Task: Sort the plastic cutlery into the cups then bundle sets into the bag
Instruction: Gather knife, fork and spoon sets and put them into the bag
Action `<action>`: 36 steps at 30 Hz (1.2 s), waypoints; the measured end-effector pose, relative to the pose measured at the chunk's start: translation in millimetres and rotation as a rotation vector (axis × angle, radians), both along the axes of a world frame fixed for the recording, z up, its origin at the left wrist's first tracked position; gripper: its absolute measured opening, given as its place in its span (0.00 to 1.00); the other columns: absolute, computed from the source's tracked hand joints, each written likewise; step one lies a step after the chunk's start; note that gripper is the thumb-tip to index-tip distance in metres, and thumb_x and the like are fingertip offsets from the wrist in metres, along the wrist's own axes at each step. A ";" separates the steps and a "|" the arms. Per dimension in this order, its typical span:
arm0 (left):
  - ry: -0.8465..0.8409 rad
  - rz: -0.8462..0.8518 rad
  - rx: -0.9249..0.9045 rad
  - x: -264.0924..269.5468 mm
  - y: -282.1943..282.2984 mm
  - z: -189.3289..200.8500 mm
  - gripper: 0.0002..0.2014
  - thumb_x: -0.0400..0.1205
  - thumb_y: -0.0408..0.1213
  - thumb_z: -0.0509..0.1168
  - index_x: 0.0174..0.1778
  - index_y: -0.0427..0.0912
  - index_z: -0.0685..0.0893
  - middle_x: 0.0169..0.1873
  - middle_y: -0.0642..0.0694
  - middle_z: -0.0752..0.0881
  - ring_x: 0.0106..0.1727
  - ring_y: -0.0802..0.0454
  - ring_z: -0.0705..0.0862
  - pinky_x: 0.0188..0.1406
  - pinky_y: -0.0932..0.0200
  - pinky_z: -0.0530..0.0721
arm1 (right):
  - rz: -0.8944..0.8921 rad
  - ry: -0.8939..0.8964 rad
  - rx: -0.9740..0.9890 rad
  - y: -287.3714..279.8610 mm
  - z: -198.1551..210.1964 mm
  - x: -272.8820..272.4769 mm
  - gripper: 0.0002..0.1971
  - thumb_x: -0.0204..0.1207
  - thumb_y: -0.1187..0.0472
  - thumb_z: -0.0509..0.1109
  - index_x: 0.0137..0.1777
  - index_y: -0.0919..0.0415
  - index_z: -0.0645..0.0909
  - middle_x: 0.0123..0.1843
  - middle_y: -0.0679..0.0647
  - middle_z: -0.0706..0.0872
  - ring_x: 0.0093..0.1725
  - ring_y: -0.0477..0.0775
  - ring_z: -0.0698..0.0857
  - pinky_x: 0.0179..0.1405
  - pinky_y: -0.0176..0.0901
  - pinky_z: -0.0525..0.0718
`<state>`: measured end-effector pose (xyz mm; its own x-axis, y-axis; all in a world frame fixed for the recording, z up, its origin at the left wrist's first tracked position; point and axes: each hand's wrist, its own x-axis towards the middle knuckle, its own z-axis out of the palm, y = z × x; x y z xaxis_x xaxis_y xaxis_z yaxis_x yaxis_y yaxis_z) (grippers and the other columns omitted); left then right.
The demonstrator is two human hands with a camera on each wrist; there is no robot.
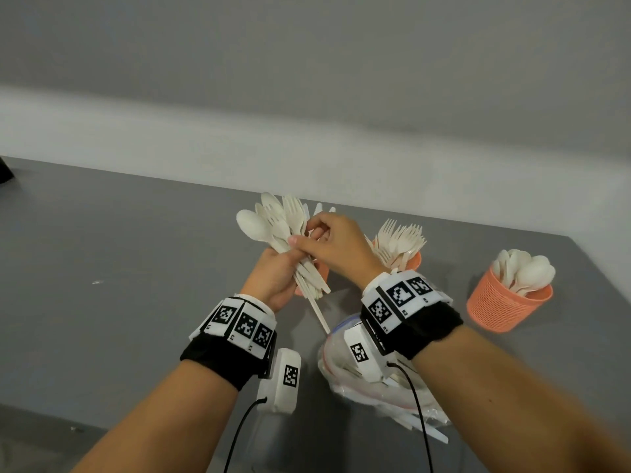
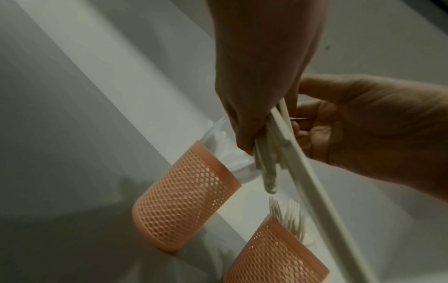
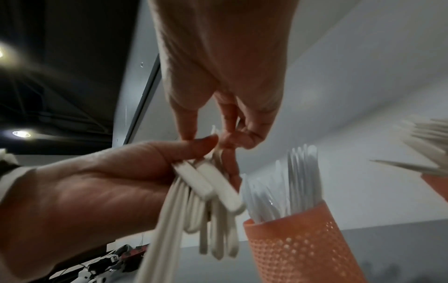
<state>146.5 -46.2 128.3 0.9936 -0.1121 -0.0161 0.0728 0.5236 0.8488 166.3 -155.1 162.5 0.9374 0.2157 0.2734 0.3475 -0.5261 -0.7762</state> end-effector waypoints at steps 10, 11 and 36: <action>-0.012 -0.130 0.128 -10.4 -25.4 7.4 0.18 0.82 0.23 0.58 0.68 0.34 0.77 0.46 0.41 0.89 0.41 0.49 0.90 0.33 0.53 0.88 | -0.109 0.155 0.194 -19.3 -5.0 -10.4 0.15 0.77 0.52 0.68 0.52 0.65 0.78 0.42 0.54 0.85 0.44 0.52 0.85 0.50 0.50 0.85; -0.016 -0.143 0.122 -10.4 -27.2 7.4 0.18 0.81 0.22 0.58 0.68 0.33 0.76 0.50 0.38 0.88 0.44 0.46 0.90 0.37 0.51 0.88 | -0.113 0.167 0.230 -21.7 -4.4 -11.7 0.13 0.78 0.53 0.66 0.51 0.64 0.78 0.41 0.52 0.84 0.43 0.51 0.85 0.49 0.49 0.86; 0.071 -0.152 -0.028 -19.1 -47.7 15.5 0.13 0.84 0.30 0.58 0.62 0.33 0.80 0.44 0.43 0.88 0.40 0.51 0.88 0.26 0.62 0.85 | -0.043 0.439 0.716 -58.4 -9.4 -15.4 0.10 0.84 0.58 0.56 0.49 0.54 0.79 0.45 0.57 0.88 0.50 0.55 0.87 0.60 0.56 0.83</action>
